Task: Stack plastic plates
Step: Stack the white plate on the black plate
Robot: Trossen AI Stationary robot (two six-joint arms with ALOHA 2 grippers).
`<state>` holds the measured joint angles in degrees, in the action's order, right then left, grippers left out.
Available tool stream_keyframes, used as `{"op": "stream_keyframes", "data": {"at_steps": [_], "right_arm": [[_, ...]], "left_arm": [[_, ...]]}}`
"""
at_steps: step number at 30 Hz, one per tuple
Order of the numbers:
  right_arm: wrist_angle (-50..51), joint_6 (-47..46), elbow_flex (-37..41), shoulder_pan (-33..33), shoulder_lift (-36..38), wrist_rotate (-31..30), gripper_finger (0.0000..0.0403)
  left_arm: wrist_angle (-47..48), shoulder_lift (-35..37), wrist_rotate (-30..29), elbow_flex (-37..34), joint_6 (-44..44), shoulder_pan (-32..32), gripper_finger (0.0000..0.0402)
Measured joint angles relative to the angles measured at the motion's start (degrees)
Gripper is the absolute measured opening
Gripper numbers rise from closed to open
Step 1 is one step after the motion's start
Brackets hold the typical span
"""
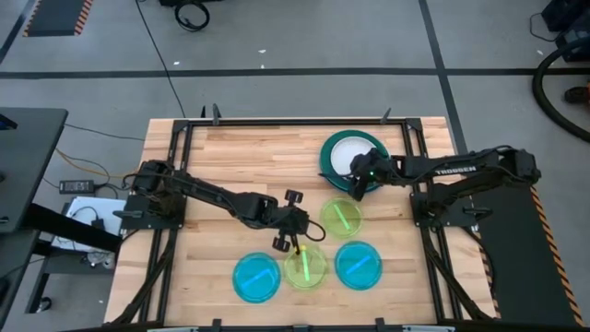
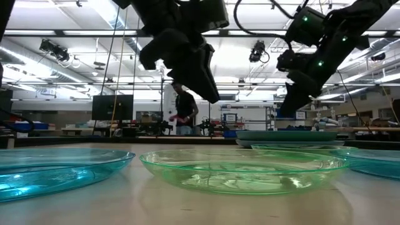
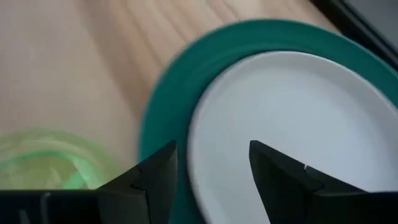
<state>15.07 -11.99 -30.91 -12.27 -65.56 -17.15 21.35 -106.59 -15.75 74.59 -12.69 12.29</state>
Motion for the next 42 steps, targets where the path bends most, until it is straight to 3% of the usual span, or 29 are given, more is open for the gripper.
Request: {"op": "stream_keyframes", "data": {"at_steps": [21,25,32,38,42], "right_arm": [[-10.0,18.0,0.0,-11.1,-12.6,-1.4,0.0208],[-9.9,20.1,0.0,-12.1,-13.1,-3.9,0.0208],[-9.9,21.2,0.0,-12.6,-13.1,-13.7,0.0208],[-9.3,20.0,0.0,-13.1,-12.3,-14.1,0.0208],[-7.5,17.7,-1.0,-11.7,-9.8,-8.4,0.0208]], "left_arm": [[-1.1,0.0,0.0,0.0,1.6,0.0,0.0068],[-1.1,0.0,-0.1,0.0,1.6,0.0,0.0068],[-1.1,0.0,-0.1,0.0,1.6,0.5,0.0068],[-1.1,0.0,-0.1,0.0,1.6,0.5,0.0068],[-1.0,0.0,-0.1,0.0,1.6,0.5,0.0068]]}}
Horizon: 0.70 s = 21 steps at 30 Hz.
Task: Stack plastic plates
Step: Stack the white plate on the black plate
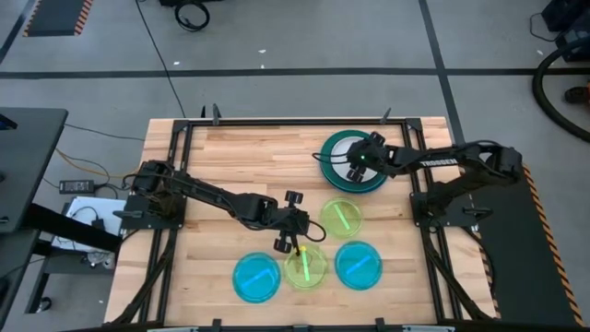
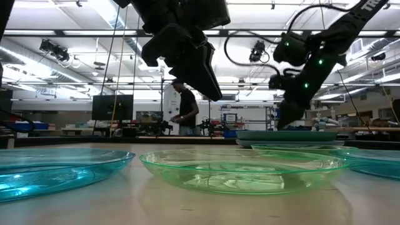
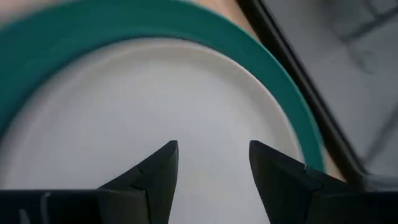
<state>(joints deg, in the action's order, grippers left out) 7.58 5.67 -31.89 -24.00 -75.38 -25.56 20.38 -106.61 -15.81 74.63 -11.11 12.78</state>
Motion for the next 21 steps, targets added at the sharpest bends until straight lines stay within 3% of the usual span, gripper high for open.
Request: {"op": "stream_keyframes", "data": {"at_steps": [10,16,21], "right_arm": [[-0.3,-2.7,0.3,-3.3,2.4,16.8,0.0208],[-0.5,-3.2,2.1,-4.4,2.4,21.2,0.0208],[0.1,-3.6,4.4,-4.9,2.4,19.3,0.0208]], "left_arm": [[0.2,0.0,0.0,0.0,0.0,0.3,0.0068],[0.2,0.0,0.0,0.0,0.4,0.3,0.0068],[0.2,0.0,0.0,0.0,0.4,0.3,0.0068]]}}
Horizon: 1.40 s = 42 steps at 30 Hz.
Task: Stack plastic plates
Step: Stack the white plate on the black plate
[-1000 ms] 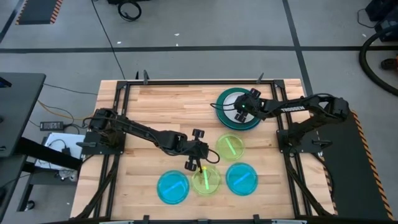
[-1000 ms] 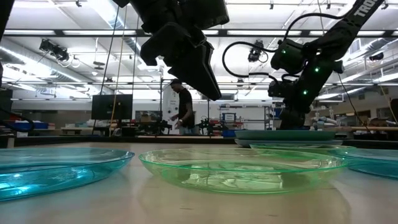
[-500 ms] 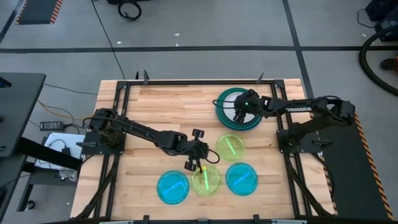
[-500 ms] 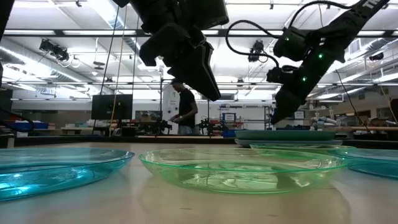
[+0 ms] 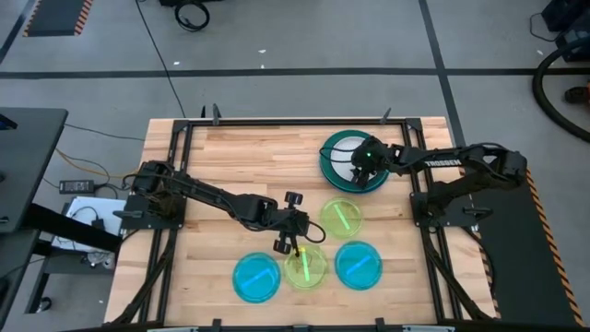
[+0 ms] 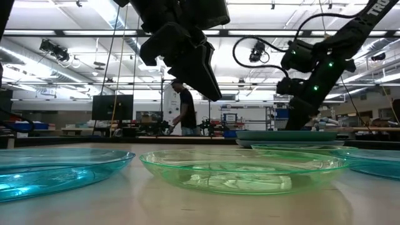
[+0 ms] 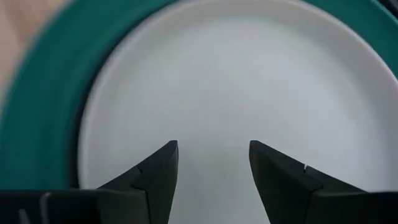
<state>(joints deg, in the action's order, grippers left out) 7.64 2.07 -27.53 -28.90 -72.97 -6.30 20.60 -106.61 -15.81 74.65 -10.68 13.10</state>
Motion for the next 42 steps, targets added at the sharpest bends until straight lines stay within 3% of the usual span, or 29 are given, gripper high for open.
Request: {"op": "stream_keyframes", "data": {"at_steps": [5,15,22,25,27,32,36,42], "right_arm": [[-0.7,-1.4,2.0,-1.3,0.0,-4.2,0.0208],[1.9,-4.1,2.3,-1.8,0.0,-23.7,0.0208],[4.1,-5.1,2.3,-1.8,0.0,-29.9,0.0192],[7.1,-6.5,1.0,-1.7,-0.1,-29.8,0.0189],[8.9,-7.9,-0.5,-1.5,-0.1,-26.3,0.0188],[10.1,-8.5,-2.1,-1.5,-0.1,-8.2,0.0187],[11.7,-8.2,-2.2,-0.9,0.0,-1.1,0.0187],[10.2,-7.5,-2.2,1.5,0.0,17.2,0.0187]], "left_arm": [[0.0,0.0,0.0,0.0,0.0,0.0,0.0068],[-0.1,0.0,0.0,0.0,0.0,0.0,0.0068],[-0.6,0.0,0.0,0.0,-0.4,-0.1,0.0068],[-0.6,0.0,0.0,0.0,-0.4,-0.1,0.0068],[-0.7,0.0,0.0,0.0,-0.4,-0.1,0.0068],[-0.7,0.0,0.0,0.0,-0.5,-0.1,0.0068],[-0.6,0.0,0.0,0.0,-0.5,0.2,0.0068],[-0.7,0.0,0.0,0.0,-0.5,0.3,0.0068]]}}
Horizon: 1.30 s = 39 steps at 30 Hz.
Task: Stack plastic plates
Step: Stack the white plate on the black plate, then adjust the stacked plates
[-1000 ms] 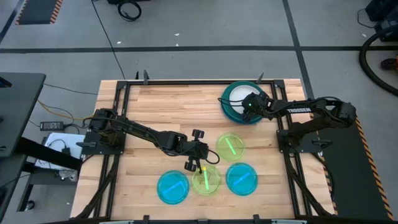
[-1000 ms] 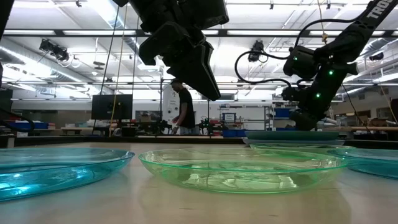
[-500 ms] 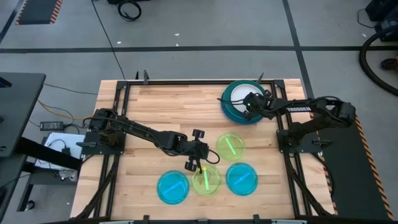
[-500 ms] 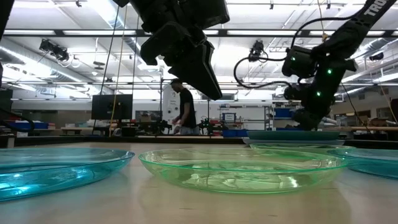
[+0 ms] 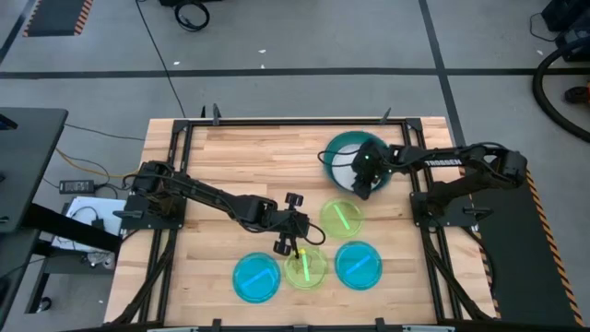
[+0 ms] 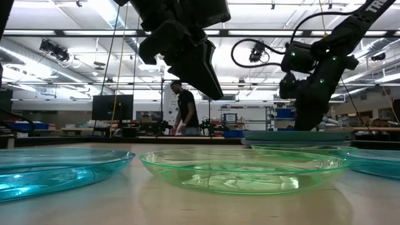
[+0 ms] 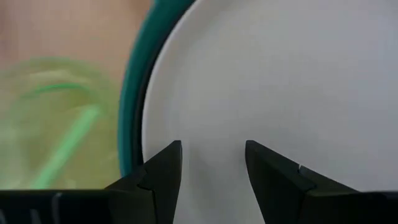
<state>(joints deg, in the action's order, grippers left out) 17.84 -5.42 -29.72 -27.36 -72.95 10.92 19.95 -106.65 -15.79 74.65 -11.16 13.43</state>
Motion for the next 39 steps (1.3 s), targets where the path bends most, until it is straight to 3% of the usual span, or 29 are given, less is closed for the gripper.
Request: {"op": "stream_keyframes", "data": {"at_steps": [5,10,12,18,21,27,31,36,39], "right_arm": [[-2.4,-0.7,0.1,2.2,-0.1,11.0,0.0187],[-0.5,-2.4,-2.2,3.7,0.1,12.0,0.0187],[3.7,-2.5,-4.6,4.0,0.3,6.6,0.0187],[14.1,-3.0,-11.1,2.8,0.3,-17.6,0.0187],[15.7,-0.5,-12.1,-0.5,-0.1,-22.7,0.0187],[14.7,4.5,-12.1,-9.2,-1.7,-22.6,0.0191],[13.5,6.8,-12.1,-14.4,-4.9,-18.3,0.0207],[13.4,8.9,-12.3,-17.0,-10.4,-13.4,0.0215],[13.1,7.6,-12.8,-17.0,-12.2,-12.4,0.0197]], "left_arm": [[0.0,0.0,0.0,0.0,0.0,0.0,0.0068],[0.0,0.0,0.0,0.0,0.0,0.0,0.0068],[0.0,0.0,0.0,0.0,0.0,0.1,0.0068],[0.1,0.0,0.0,0.0,0.0,0.3,0.0068],[0.3,0.0,0.0,0.0,0.3,0.3,0.0068],[0.3,0.0,0.0,0.0,1.5,0.3,0.0068],[0.3,0.0,0.0,0.0,1.6,0.3,0.0068],[0.3,0.0,0.0,0.0,1.6,0.3,0.0068],[0.3,0.0,0.0,0.0,1.5,0.2,0.0068]]}}
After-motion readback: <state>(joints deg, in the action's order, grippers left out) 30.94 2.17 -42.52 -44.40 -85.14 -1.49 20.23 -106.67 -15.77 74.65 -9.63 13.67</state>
